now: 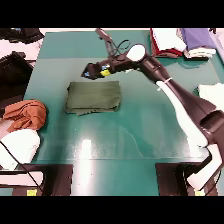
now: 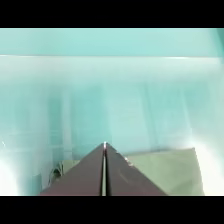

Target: Fold the shirts.

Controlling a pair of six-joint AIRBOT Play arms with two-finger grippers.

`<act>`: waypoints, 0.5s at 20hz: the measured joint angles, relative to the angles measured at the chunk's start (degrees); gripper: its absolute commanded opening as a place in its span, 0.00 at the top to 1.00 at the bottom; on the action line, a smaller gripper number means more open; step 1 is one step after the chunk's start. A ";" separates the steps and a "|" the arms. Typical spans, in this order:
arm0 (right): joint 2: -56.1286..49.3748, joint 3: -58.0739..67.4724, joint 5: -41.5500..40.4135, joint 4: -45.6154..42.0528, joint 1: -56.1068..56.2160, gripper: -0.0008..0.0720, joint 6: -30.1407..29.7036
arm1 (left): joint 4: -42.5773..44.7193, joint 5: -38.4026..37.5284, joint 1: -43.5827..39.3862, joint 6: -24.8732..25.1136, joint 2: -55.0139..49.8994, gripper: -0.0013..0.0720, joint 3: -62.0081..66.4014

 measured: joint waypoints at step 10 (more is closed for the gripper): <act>8.02 -31.65 1.31 -4.74 -15.10 0.13 5.90 | 0.07 -0.46 -6.93 1.92 0.07 0.94 0.02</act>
